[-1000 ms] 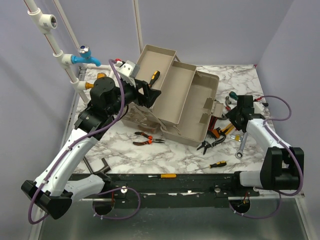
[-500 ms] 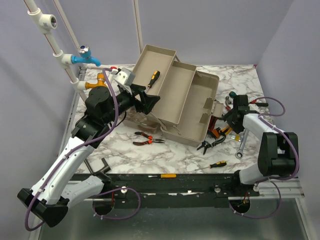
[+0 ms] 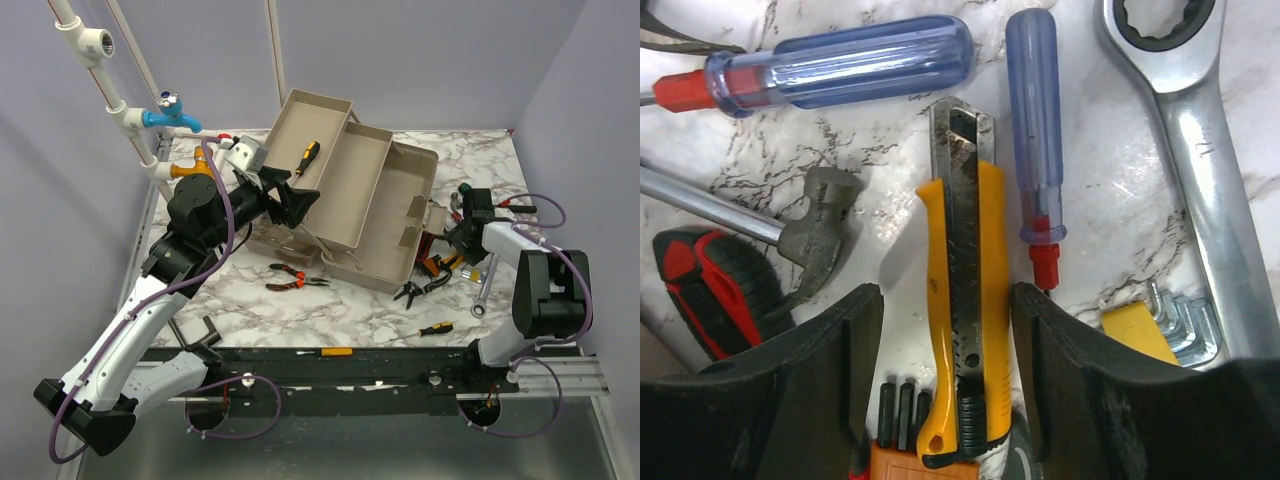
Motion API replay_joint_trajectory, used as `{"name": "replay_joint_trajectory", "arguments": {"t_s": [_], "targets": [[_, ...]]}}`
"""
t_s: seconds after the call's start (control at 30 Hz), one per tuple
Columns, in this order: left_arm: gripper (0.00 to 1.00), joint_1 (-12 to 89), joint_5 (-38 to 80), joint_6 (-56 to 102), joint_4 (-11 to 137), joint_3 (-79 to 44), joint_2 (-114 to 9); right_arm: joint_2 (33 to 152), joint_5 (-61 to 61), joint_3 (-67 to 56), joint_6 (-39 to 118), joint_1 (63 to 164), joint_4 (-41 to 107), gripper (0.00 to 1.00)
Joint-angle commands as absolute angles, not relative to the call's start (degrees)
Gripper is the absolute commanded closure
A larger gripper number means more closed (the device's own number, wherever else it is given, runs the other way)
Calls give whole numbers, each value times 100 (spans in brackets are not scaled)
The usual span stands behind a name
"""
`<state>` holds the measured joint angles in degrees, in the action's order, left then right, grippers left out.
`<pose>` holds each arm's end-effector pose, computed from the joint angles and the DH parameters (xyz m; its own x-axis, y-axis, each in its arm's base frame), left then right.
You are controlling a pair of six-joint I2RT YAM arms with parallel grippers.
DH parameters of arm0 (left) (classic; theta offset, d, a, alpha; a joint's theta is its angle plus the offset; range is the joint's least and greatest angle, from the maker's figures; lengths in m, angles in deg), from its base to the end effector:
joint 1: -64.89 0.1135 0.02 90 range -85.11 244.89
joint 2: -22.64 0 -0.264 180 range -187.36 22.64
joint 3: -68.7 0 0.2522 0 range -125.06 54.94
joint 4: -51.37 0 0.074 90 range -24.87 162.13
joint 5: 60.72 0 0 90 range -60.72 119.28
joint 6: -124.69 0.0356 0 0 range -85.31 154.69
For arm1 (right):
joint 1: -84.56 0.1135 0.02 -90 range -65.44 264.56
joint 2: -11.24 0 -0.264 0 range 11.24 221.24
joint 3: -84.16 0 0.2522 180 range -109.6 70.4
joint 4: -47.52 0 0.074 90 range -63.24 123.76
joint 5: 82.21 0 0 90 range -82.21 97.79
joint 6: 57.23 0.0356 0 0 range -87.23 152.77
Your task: Pack the tool kit
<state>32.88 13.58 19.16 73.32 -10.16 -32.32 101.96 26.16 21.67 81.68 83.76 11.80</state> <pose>0.1706 -0.1180 0.4355 -0.1702 -0.1976 -0.9654 0.7203 0.6436 -0.2587 0.2927 -0.0153 0.1613 -0.4761 0.7220 -0.5020 0.7767 0.6130 0.1449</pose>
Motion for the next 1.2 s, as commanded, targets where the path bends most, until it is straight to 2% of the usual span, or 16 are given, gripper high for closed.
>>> {"name": "replay_joint_trajectory", "arguments": {"t_s": [0.0,0.13,0.27,0.47,0.5,0.67,0.8,0.93,1.17], "targets": [[21,3274,1337,2033,7228,-966,-3148,10402,2807,2076,8296,8368,1271,45],[21,3274,1344,2063,7260,-974,-3159,10194,2863,2115,8296,8368,1258,68],[21,3272,1338,2072,7292,-1006,-3176,9776,3038,2111,8284,8368,1072,85],[21,3272,1033,1936,7288,-1091,-3300,8920,3282,2065,8067,8368,656,89],[21,3277,938,1897,7287,-1112,-3345,8702,3312,2060,7977,8368,624,93],[21,3272,495,1635,7200,-1205,-3503,7555,3120,2172,7403,8368,820,95],[21,3272,38,1382,7060,-1258,-3740,6682,1376,2373,6643,8368,1663,96],[21,3143,-681,1172,6882,-1408,-4206,6165,-478,2586,6828,8368,2601,96],[21,2261,-433,1045,6540,-1607,-5081,6087,-2255,2823,7788,8372,3949,96]]}}
